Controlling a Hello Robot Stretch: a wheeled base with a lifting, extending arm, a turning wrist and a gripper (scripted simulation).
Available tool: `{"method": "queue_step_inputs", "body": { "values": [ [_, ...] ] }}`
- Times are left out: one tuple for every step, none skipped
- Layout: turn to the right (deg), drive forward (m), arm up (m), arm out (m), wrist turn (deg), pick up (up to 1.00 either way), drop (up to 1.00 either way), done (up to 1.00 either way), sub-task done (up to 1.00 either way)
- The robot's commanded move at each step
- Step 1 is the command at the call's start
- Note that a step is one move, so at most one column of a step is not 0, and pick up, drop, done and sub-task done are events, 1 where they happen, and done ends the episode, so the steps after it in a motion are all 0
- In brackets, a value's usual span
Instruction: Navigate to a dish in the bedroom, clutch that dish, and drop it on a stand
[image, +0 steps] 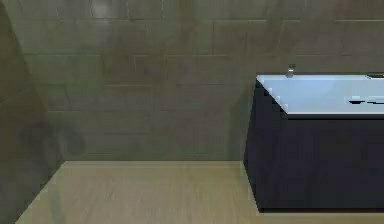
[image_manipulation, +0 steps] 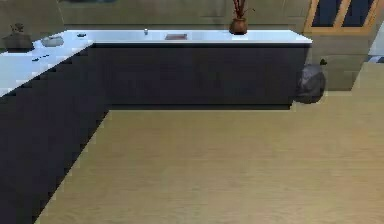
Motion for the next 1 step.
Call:
{"method": "queue_step_inputs", "body": {
  "values": [
    [-45.0, 0.0, 0.0, 0.0, 0.0, 0.0, 0.0, 0.0, 0.0]
  ]
}}
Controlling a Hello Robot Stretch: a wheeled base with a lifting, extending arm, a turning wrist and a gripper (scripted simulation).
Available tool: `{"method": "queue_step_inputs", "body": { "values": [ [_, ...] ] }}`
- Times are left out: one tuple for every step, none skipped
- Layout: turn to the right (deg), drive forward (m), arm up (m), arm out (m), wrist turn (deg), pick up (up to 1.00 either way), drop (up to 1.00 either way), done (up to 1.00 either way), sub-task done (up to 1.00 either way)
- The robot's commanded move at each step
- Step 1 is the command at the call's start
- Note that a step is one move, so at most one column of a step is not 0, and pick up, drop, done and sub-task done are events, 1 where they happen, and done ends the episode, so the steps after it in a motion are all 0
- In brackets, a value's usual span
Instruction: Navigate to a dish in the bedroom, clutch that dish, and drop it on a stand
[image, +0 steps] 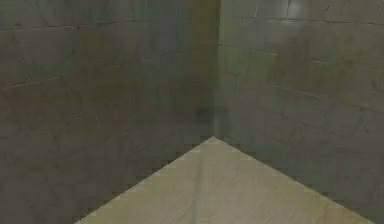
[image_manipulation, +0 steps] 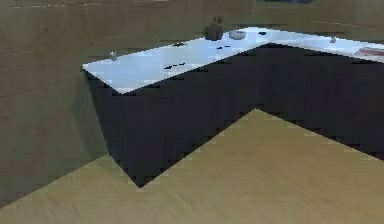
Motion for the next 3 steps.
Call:
{"method": "queue_step_inputs", "body": {
  "values": [
    [-45.0, 0.0, 0.0, 0.0, 0.0, 0.0, 0.0, 0.0, 0.0],
    [-45.0, 0.0, 0.0, 0.0, 0.0, 0.0, 0.0, 0.0, 0.0],
    [-24.0, 0.0, 0.0, 0.0, 0.0, 0.0, 0.0, 0.0, 0.0]
  ]
}}
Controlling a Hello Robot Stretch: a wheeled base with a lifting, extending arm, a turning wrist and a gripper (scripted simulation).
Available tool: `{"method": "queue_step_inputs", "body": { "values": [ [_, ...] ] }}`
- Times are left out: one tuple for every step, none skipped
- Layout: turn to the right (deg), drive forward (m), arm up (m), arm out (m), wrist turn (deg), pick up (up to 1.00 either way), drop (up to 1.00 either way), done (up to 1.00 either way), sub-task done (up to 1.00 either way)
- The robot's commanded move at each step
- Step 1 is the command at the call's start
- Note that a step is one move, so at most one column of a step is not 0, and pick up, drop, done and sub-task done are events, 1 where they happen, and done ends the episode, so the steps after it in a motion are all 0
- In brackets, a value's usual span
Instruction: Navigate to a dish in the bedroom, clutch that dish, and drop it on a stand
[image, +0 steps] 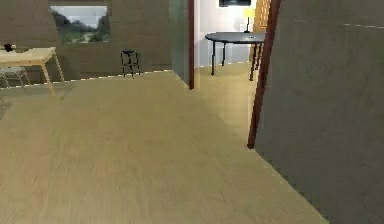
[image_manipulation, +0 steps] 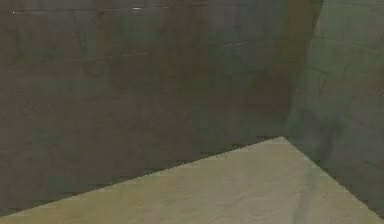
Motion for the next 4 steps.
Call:
{"method": "queue_step_inputs", "body": {
  "values": [
    [0.0, 1.0, 0.0, 0.0, 0.0, 0.0, 0.0, 0.0, 0.0],
    [0.0, 0.9, 0.0, 0.0, 0.0, 0.0, 0.0, 0.0, 0.0],
    [21.0, 0.0, 0.0, 0.0, 0.0, 0.0, 0.0, 0.0, 0.0],
    [0.0, 0.45, 0.0, 0.0, 0.0, 0.0, 0.0, 0.0, 0.0]
  ]
}}
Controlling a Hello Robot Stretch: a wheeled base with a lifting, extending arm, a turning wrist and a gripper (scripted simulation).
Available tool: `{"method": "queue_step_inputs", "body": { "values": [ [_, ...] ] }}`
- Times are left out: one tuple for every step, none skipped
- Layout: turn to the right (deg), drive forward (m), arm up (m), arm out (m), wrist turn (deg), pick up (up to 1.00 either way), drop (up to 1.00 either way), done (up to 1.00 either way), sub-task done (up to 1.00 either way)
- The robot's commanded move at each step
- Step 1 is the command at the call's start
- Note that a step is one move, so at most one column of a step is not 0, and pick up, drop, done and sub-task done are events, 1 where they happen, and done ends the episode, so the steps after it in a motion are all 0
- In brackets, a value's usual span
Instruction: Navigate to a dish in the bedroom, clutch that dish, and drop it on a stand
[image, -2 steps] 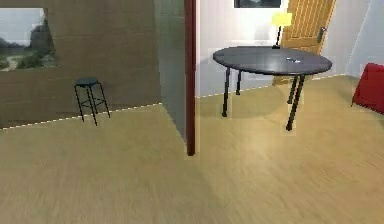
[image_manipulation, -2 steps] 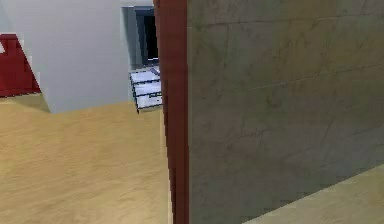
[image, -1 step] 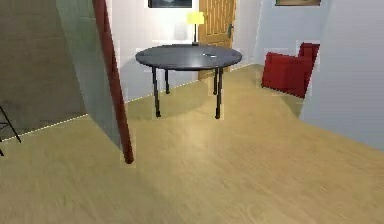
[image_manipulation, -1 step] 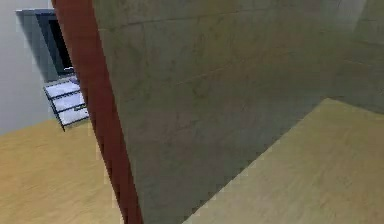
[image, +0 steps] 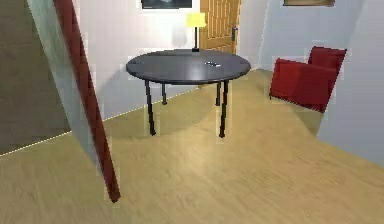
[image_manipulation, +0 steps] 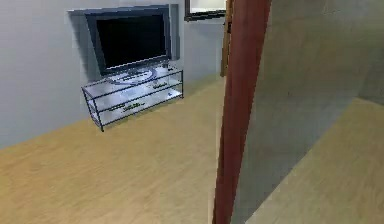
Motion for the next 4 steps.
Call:
{"method": "queue_step_inputs", "body": {
  "values": [
    [45.0, 0.0, 0.0, 0.0, 0.0, 0.0, 0.0, 0.0, 0.0],
    [18.0, 0.0, 0.0, 0.0, 0.0, 0.0, 0.0, 0.0, 0.0],
    [0.0, 1.0, 0.0, 0.0, 0.0, 0.0, 0.0, 0.0, 0.0],
    [9.0, 0.0, 0.0, 0.0, 0.0, 0.0, 0.0, 0.0, 0.0]
  ]
}}
